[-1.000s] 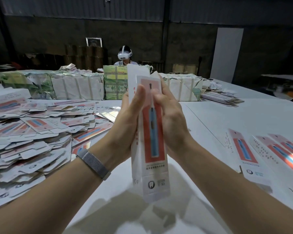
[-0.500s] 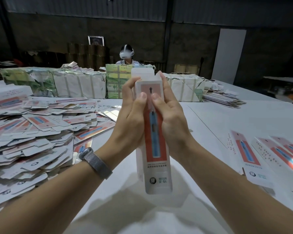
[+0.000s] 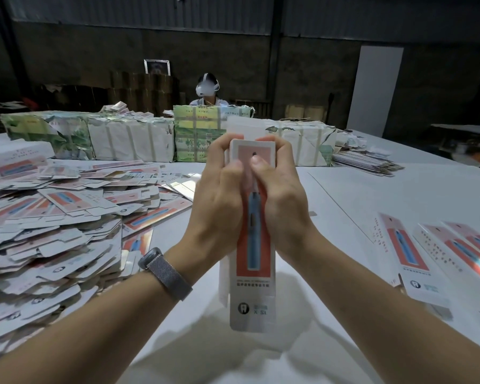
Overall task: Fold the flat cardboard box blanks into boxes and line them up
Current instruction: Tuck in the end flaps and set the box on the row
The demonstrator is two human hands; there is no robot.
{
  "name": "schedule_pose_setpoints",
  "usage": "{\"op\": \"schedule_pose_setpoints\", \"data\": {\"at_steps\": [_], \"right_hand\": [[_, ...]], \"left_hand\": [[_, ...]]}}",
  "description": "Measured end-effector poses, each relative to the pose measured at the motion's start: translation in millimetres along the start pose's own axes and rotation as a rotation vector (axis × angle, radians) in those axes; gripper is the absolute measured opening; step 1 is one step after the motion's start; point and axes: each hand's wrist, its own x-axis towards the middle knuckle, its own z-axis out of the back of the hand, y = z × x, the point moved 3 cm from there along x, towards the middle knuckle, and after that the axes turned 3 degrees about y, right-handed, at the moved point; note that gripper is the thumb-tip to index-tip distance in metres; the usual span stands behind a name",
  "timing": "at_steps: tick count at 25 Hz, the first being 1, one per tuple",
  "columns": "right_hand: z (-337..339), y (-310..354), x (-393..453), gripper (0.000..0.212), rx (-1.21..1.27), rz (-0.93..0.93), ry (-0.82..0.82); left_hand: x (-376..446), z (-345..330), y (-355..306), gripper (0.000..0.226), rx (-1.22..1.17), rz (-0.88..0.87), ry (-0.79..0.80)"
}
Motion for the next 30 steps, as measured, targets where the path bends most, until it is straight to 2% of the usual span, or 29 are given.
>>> {"op": "schedule_pose_setpoints", "data": {"at_steps": [7,13,18,22,27,30], "right_hand": [[-0.8,4.4,0.4,0.021,-0.013,-0.004,0.000],[0.1,4.1,-0.8,0.018,-0.008,-0.058,-0.008],[3.2,9.7,3.6,0.038,0.059,-0.014,-0.051],[11.9,13.6,8.8,0.052,0.187,-0.041,-0.043],[15.9,12.6,10.5,0.047,0.242,-0.111,-0.017],[17.1,11.3,10.1,0.033,0.202,-0.083,-0.045]], "left_hand": [[0.4,-4.2,-6.1,0.036,-0.082,0.008,0.073],[-1.3,-5.6,-4.0,0.022,-0.168,0.062,0.083],[4.8,-5.2,-7.6,0.027,-0.279,0.094,0.112],[2.5,-5.4,-7.4,0.031,-0.200,0.098,0.160],[0.1,-6.9,-7.3,0.031,-0.135,0.103,0.140],[-0.6,-8.0,-5.9,0.036,-0.129,0.115,0.139]]}}
